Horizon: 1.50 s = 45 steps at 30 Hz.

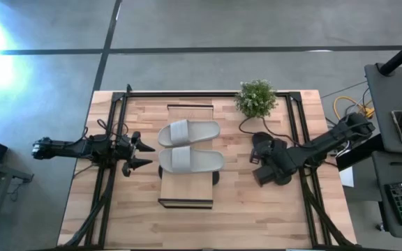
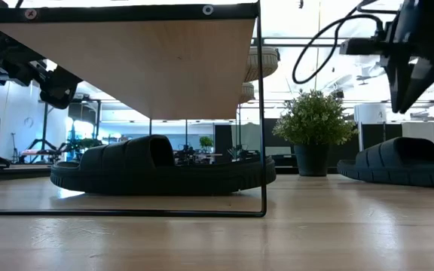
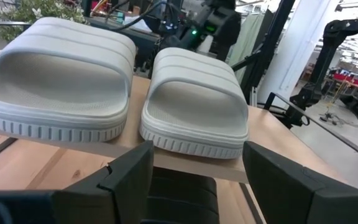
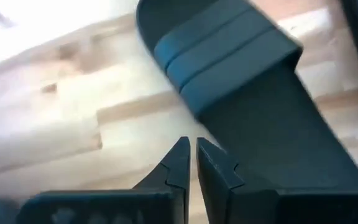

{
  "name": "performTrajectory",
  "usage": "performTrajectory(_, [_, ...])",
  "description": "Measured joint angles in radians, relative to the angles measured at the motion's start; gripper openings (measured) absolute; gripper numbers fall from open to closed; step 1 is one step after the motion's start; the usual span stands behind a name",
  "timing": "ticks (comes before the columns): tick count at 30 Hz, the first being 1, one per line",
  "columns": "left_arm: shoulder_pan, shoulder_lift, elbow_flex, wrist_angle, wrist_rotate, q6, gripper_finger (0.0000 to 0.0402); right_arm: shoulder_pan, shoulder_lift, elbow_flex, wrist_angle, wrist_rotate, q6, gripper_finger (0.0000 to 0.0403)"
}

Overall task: Pick and place slides into the shelf
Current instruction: Move the black slide under the shelf

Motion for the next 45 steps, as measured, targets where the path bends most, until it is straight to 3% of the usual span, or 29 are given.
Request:
performTrajectory(4, [0.0,0.0,0.0,0.0,0.0,0.0,0.0233,0.025,0.012,0.012,0.042,-0.06,-0.001,0.005])
performTrajectory(10, [0.0,0.0,0.0,0.0,0.0,0.0,0.0233,0.047,0.041,0.056,0.05,-0.084,0.033,0.0131])
performTrajectory(15, [0.0,0.0,0.0,0.0,0.0,0.0,0.0233,0.047,0.082,0.131,0.102,0.188,0.085,0.0186])
performTrajectory(18, [0.0,0.0,0.0,0.0,0.0,0.0,0.0233,0.06,0.12,0.22,0.115,0.375,0.018,0.0202])
performTrajectory(22, [0.0,-0.001,0.0,0.0,0.0,0.0,0.0233,0.062,0.185,0.335,0.092,0.38,-0.045,0.0207])
performTrajectory(26, [0.0,-0.001,0.0,0.0,0.0,0.0,0.0233,0.063,0.248,0.413,0.086,0.475,0.116,0.0207])
performTrajectory(31, [0.0,-0.001,-0.001,0.0,0.001,0.0,0.0233,0.071,0.268,0.425,0.164,0.652,0.126,0.0207])
performTrajectory(34, [0.0,0.001,-0.001,0.001,0.001,0.0,0.0233,0.118,0.268,0.405,0.255,0.832,0.106,0.0208])
performTrajectory(37, [0.0,0.001,-0.001,0.001,0.0,0.0,0.0233,0.195,0.248,0.399,0.301,1.139,0.075,0.0208])
performTrajectory(41, [0.0,0.0,-0.001,0.001,0.0,0.0,0.0233,0.248,0.172,0.416,0.321,1.145,-0.099,0.0208])
performTrajectory(45, [0.0,-0.001,-0.001,0.003,-0.001,0.0,0.0233,0.301,0.108,0.491,0.334,1.126,-0.429,0.0208])
